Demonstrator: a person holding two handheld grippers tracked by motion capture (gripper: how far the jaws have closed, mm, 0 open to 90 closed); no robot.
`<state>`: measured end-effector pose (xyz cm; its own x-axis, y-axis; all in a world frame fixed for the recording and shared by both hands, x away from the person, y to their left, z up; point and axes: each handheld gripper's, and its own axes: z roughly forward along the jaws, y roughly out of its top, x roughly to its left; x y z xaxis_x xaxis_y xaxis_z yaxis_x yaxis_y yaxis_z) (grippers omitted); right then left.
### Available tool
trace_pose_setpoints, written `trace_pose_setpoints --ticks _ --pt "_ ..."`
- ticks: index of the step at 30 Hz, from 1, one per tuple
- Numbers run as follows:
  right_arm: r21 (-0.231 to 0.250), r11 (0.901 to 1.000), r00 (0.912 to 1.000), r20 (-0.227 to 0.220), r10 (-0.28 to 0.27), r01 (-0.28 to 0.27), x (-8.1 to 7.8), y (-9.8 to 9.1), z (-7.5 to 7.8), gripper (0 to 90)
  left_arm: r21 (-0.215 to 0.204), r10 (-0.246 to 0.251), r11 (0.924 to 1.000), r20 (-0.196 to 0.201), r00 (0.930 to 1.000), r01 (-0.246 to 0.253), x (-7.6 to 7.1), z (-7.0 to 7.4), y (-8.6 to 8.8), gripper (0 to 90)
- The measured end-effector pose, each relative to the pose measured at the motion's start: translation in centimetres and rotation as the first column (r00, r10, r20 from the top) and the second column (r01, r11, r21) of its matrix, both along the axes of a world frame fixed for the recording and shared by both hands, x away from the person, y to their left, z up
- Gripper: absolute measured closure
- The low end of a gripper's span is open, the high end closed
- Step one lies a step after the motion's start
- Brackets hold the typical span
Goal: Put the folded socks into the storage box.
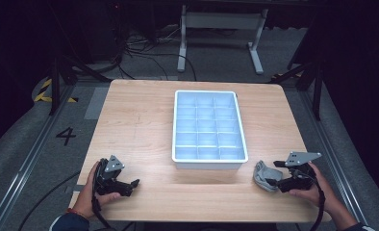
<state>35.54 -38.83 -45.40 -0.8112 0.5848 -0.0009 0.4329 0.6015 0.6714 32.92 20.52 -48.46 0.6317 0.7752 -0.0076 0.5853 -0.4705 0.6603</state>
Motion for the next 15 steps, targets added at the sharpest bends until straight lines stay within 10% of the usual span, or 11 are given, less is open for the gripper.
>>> trace_pose_setpoints --ticks 15 --pt "-0.030 0.9995 0.9995 -0.030 0.012 -0.012 -0.1 1.2 -1.4 15.8 0.000 0.000 1.0000 0.000 1.0000 0.000 0.0 0.0 0.0 0.5"
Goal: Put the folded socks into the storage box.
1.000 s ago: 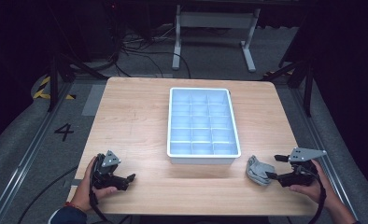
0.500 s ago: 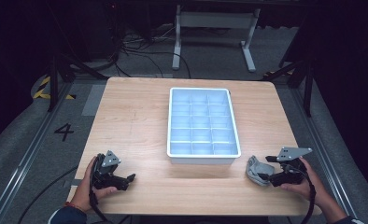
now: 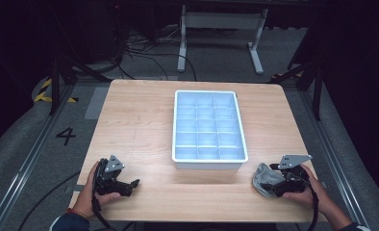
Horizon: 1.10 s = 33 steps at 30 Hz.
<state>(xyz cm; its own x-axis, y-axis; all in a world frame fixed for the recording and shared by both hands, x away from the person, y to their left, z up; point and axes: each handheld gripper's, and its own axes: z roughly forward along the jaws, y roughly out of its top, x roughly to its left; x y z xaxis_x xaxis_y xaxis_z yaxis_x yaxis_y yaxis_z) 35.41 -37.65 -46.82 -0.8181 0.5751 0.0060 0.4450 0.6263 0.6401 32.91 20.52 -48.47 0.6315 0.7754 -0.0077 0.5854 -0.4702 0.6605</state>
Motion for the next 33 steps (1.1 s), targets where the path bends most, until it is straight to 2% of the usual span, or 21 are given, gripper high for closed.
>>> trace_pose_setpoints --ticks 1,7,9,12,14,20,24,29,33 --pt "0.007 1.0000 1.0000 -0.006 0.000 0.000 0.0 0.0 -0.1 17.3 0.000 0.001 1.0000 0.000 1.0000 -0.001 0.0 0.0 0.0 0.5" --pt "0.055 0.9966 0.9965 -0.053 0.065 -0.062 -0.3 -0.1 0.1 44.9 0.000 0.001 1.0000 0.000 1.0000 -0.001 0.0 0.0 0.0 0.5" --pt "0.057 0.9961 0.9958 -0.059 0.070 -0.067 -0.4 0.0 0.2 47.6 0.000 0.000 1.0000 0.000 1.0000 0.000 0.0 0.0 0.0 0.5" --pt "0.065 0.9927 0.9919 -0.069 0.106 -0.102 -0.5 0.1 0.3 60.2 -0.001 0.000 1.0000 0.000 1.0000 0.000 0.0 0.0 0.0 0.5" --pt "0.062 0.9913 0.9909 -0.062 0.120 -0.116 -0.7 0.2 0.3 64.4 0.000 0.000 1.0000 0.000 1.0000 0.000 0.0 0.0 0.0 0.5" --pt "0.056 0.9879 0.9887 -0.031 0.146 -0.145 -1.1 0.3 0.4 71.9 0.000 0.000 1.0000 0.000 1.0000 0.000 0.0 0.0 0.0 0.5" --pt "0.064 0.9877 0.9892 -0.024 0.145 -0.143 -1.2 0.2 0.3 72.8 0.000 0.000 1.0000 0.000 1.0000 0.000 0.0 0.0 0.0 0.5" --pt "0.062 0.9856 0.9875 0.021 0.156 -0.158 -1.6 0.1 0.4 73.7 0.001 0.000 1.0000 0.000 1.0000 0.000 0.0 0.0 0.0 0.5" --pt "0.070 0.9854 0.9877 0.032 0.153 -0.155 -1.8 -0.1 0.6 74.0 0.001 0.000 1.0000 0.000 1.0000 0.000 0.0 0.0 0.0 0.5"
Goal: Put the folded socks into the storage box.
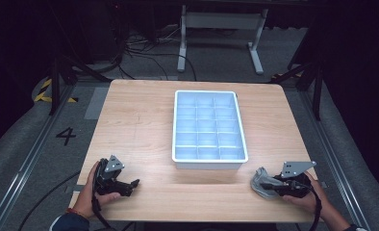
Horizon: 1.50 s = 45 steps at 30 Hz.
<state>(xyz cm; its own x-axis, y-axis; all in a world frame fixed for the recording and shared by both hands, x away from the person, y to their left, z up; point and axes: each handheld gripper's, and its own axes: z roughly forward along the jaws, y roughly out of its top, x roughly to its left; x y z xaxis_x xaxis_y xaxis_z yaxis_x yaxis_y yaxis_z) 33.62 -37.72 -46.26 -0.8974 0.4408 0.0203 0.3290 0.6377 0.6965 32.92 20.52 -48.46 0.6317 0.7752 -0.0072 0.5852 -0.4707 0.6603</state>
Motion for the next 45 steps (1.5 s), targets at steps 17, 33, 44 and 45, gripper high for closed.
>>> trace_pose_setpoints --ticks 17,33,44,45 --pt "0.067 0.9967 0.9964 0.068 -0.050 0.046 0.1 -1.5 1.4 74.3 0.000 0.000 1.0000 0.000 1.0000 0.000 0.0 0.0 0.0 0.5" --pt "0.076 0.9954 0.9909 0.117 -0.067 0.059 0.6 -1.8 3.5 74.3 0.000 0.000 1.0000 0.000 1.0000 0.000 0.0 0.0 0.0 0.5" --pt "0.078 0.9946 0.9843 0.157 -0.080 0.068 1.3 -2.0 5.5 74.4 0.000 0.000 1.0000 0.000 1.0000 0.000 0.0 0.0 0.0 0.5" --pt "0.081 0.9943 0.9835 0.162 -0.082 0.069 1.4 -2.0 5.6 74.3 0.000 0.000 1.0000 0.000 1.0000 0.000 0.0 0.0 0.0 0.5"
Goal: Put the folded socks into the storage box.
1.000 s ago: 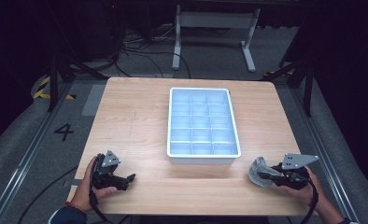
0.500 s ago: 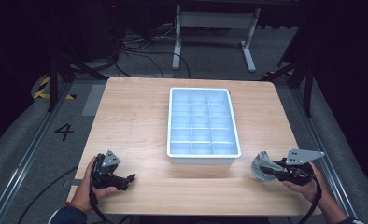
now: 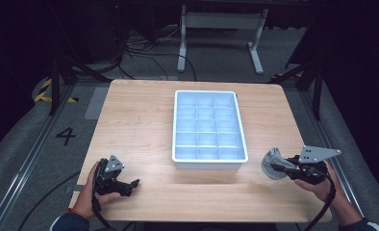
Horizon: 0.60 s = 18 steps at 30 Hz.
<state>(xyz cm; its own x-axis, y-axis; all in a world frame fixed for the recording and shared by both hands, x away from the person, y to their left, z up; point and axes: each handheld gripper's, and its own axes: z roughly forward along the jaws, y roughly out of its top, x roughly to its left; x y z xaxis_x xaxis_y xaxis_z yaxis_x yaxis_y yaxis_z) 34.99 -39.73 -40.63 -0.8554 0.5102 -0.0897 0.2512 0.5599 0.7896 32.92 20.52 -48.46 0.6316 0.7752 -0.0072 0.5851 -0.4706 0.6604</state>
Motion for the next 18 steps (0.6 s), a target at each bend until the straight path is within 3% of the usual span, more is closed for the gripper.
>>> trace_pose_setpoints --ticks 18 --pt "0.008 0.9999 0.9986 0.051 -0.010 0.009 1.1 0.4 2.4 74.3 0.000 0.000 1.0000 0.000 1.0000 0.000 0.0 0.0 0.0 0.5"
